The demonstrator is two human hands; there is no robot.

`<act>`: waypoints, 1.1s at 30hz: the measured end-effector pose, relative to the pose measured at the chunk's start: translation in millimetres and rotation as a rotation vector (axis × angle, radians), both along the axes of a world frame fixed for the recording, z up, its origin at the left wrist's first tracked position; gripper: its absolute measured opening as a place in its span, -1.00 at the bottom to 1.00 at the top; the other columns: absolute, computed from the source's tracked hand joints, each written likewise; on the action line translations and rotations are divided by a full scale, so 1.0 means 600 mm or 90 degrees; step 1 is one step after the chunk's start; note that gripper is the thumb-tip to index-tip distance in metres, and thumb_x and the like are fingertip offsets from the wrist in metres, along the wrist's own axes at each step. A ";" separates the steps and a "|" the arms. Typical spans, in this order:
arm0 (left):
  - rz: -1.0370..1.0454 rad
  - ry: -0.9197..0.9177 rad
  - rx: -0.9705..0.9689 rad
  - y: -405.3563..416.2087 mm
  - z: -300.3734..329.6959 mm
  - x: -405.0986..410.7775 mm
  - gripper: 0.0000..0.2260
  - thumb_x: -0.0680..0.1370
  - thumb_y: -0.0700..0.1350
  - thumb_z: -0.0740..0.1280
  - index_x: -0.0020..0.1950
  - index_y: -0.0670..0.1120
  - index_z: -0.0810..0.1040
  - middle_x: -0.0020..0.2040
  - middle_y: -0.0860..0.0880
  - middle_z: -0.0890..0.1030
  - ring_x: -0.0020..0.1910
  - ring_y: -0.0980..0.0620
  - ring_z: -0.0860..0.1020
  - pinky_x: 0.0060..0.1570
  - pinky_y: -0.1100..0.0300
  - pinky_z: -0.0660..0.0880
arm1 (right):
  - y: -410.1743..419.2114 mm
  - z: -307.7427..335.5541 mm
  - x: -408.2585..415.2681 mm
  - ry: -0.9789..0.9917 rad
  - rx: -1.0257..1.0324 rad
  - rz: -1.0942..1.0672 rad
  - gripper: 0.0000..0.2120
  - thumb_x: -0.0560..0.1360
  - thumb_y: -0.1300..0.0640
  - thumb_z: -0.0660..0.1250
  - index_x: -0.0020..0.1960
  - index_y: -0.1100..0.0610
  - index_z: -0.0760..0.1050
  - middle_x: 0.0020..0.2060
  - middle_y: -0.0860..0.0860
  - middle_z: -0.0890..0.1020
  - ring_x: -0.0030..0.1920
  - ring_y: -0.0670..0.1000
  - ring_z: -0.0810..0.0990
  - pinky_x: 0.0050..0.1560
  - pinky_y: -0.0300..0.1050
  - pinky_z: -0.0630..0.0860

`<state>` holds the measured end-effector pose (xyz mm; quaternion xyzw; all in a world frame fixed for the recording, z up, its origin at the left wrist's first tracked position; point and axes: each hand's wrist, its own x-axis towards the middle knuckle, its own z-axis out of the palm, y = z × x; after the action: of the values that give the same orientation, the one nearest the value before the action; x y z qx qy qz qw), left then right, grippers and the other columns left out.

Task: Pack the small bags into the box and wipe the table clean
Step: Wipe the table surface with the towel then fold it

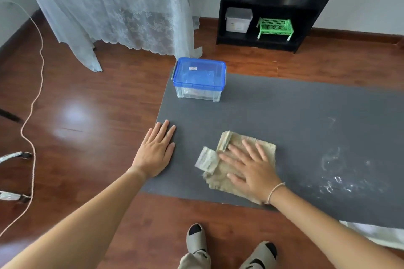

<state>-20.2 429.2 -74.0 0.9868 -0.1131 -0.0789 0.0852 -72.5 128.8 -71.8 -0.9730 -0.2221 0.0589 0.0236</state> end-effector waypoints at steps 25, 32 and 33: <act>0.010 -0.010 -0.090 -0.125 0.006 0.010 -0.57 0.63 -0.09 0.01 0.50 -0.10 0.11 0.55 -0.09 0.07 0.53 -0.14 -0.01 0.49 -0.01 -0.10 | -0.001 -0.001 -0.045 0.004 0.095 -0.280 -0.41 0.47 -0.24 0.08 0.46 -0.09 0.12 0.53 0.03 0.06 0.45 0.20 0.19 0.38 0.26 0.12; -0.047 -0.020 -0.083 -0.213 0.007 0.026 -0.57 0.63 -0.09 0.02 0.50 -0.10 0.12 0.55 -0.08 0.08 0.53 -0.13 -0.01 0.49 0.02 -0.13 | -0.277 -0.003 -0.063 -0.010 -0.008 -0.373 -0.41 0.46 -0.35 -0.08 0.46 -0.22 0.04 0.52 -0.02 0.13 0.50 0.22 0.08 0.43 0.28 0.09; -0.052 -0.019 -0.082 -0.228 0.006 0.025 -0.57 0.63 -0.09 0.02 0.50 -0.09 0.12 0.55 -0.08 0.07 0.53 -0.12 -0.01 0.49 0.03 -0.13 | -0.338 0.003 -0.046 0.006 0.012 -0.527 -0.41 0.48 -0.33 -0.10 0.47 -0.20 -0.01 0.53 0.00 0.06 0.50 0.23 0.01 0.45 0.27 0.04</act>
<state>-5.1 292.6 -70.3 0.9748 -0.1596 -0.0604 0.1439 -100.2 -73.8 -69.8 -0.9796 0.1873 0.0471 0.0551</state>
